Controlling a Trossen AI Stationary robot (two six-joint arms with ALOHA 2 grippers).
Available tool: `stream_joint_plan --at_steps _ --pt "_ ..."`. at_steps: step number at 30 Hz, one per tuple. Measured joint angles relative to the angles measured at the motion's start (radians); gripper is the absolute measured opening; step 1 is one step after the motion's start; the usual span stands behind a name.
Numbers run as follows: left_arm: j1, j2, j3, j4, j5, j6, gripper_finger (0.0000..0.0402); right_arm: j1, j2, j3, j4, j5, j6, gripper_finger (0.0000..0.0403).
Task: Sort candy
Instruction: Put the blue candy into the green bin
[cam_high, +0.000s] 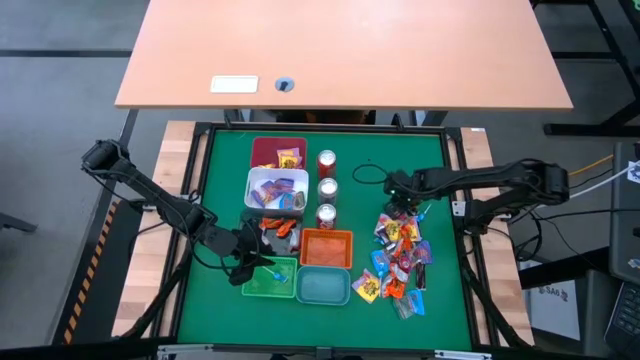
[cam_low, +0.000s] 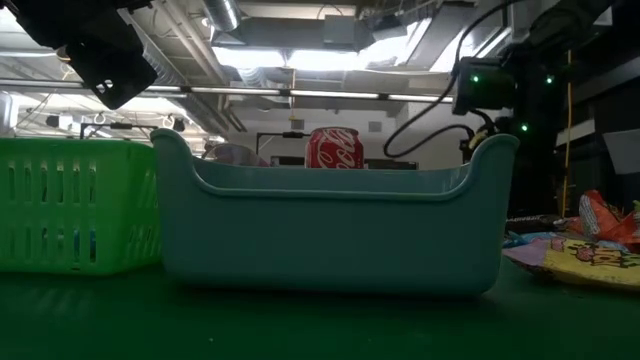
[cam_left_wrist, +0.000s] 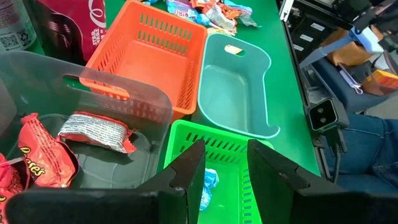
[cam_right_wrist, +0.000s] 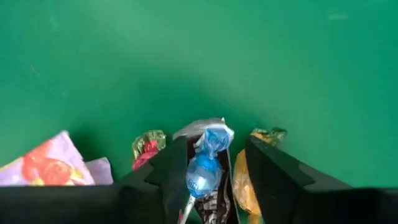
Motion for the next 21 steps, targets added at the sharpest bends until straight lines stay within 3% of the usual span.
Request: stream_joint_plan --at_steps 9,21 --pt "0.000 0.000 0.000 0.001 0.000 0.000 0.0108 0.000 0.021 -0.021 0.122 0.011 -0.003 0.0111" --pt "0.000 0.000 0.000 0.001 0.000 0.000 0.0108 0.000 0.021 -0.021 0.114 0.011 -0.004 0.0035"
